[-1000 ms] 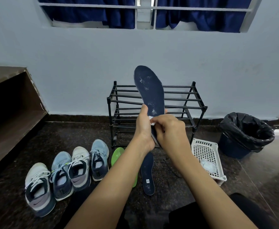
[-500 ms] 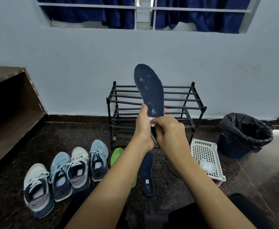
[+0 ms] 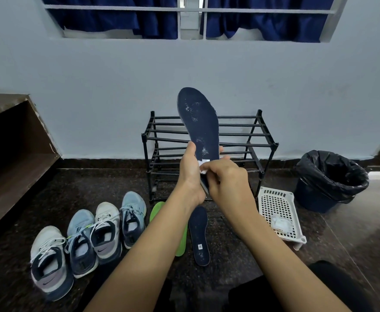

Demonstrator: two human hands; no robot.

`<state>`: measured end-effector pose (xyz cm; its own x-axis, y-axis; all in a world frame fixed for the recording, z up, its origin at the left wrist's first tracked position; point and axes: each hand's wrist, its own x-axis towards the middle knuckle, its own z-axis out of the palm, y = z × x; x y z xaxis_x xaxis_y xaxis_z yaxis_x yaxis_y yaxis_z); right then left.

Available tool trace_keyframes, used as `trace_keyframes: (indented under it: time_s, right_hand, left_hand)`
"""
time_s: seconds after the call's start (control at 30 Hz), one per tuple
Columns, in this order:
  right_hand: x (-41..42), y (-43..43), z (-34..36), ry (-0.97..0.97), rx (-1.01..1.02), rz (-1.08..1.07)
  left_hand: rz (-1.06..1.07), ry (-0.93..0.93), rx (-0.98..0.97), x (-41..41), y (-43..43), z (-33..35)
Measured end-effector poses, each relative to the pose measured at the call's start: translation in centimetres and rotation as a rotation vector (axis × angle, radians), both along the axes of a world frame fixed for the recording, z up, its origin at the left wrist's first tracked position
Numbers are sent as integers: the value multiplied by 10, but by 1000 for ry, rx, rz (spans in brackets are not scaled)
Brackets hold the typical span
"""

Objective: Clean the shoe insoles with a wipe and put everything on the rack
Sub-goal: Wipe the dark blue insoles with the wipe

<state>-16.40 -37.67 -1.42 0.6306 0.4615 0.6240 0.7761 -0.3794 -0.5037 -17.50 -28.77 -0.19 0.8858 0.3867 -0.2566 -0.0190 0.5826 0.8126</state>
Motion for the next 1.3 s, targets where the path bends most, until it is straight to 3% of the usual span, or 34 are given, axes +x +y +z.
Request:
trace_keyframes:
  time_s: [0.17, 0.4, 0.67, 0.9, 1.3]
  right_hand:
    - [9, 0, 2, -12, -9, -78]
    - [1, -4, 0, 67, -10, 16]
    - [10, -3, 2, 15, 4, -68]
    - [-1, -8, 1, 61, -2, 17]
    - [6, -8, 5, 45, 7, -43]
  left_hand:
    - [-8, 1, -33, 3, -11, -6]
    - [27, 56, -2, 0, 0, 0]
    - [-23, 56, -71, -2, -16, -4]
    - [-7, 56, -34, -3, -4, 0]
    - [-47, 80, -46, -4, -12, -1]
